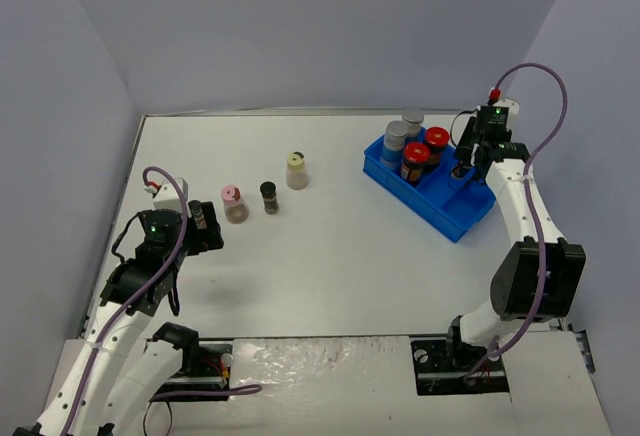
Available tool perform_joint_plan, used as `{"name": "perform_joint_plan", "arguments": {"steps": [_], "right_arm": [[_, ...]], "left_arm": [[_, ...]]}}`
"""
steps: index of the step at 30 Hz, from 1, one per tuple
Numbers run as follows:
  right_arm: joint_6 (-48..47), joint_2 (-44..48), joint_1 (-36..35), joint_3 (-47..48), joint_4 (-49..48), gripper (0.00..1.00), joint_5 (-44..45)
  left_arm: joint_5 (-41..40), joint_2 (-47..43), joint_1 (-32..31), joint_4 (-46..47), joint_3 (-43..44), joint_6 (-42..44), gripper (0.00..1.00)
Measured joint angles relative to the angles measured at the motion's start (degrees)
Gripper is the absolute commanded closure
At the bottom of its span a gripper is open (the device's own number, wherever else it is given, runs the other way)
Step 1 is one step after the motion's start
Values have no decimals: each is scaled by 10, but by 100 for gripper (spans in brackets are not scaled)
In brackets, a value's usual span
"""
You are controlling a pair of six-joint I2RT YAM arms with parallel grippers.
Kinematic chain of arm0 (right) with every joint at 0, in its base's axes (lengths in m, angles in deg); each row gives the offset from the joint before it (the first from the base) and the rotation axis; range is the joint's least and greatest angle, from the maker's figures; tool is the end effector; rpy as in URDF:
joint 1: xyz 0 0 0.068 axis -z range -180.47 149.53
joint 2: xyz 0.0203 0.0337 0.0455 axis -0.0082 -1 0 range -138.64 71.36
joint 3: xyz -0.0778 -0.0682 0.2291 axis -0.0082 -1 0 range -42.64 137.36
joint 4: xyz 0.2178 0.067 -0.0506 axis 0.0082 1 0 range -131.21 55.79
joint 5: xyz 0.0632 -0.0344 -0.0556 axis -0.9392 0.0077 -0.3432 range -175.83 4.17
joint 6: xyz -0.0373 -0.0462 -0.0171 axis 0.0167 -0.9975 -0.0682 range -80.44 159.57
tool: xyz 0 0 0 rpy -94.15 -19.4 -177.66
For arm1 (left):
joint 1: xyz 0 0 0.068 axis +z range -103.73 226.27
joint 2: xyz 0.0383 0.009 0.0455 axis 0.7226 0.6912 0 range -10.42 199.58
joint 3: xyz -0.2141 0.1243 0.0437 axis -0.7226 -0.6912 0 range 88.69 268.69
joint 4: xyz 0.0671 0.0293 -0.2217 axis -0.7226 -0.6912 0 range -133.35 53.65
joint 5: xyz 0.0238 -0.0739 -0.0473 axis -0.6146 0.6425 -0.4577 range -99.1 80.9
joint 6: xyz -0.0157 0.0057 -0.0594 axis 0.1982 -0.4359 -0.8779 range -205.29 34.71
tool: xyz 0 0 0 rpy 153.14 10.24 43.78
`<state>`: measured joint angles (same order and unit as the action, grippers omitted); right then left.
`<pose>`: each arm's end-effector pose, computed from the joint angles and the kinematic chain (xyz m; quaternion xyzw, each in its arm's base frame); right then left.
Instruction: Organize the condiment bottles
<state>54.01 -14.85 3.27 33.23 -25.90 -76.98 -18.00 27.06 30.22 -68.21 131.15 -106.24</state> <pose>0.3333 -0.0290 0.3232 0.1739 0.8268 -0.0155 0.5347 0.1404 -0.0330 0.2847 -0.0769 0.8470 -0.1029 0.5159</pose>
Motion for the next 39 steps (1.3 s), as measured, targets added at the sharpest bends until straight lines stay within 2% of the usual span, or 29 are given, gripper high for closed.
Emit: {"name": "perform_joint_plan", "arguments": {"steps": [10, 25, 28, 33, 39], "right_arm": [[-1, -97, 4, -5, -45, 100, -2], [-5, -170, 4, -3, -98, 100, 29], [-6, -181, 4, -3, -104, 91, 34], [-5, -187, 4, -2, -113, 59, 40], [-7, -187, 4, -2, -114, 38, 41]], "left_arm": [[0, -1, 0, 0, 0, 4, 3], [1, -3, 0, 0, 0, 8, 3], [1, -3, 0, 0, 0, 8, 3], [1, -3, 0, 0, 0, 8, 3], [0, 0, 0, 0, 0, 8, 3]]}}
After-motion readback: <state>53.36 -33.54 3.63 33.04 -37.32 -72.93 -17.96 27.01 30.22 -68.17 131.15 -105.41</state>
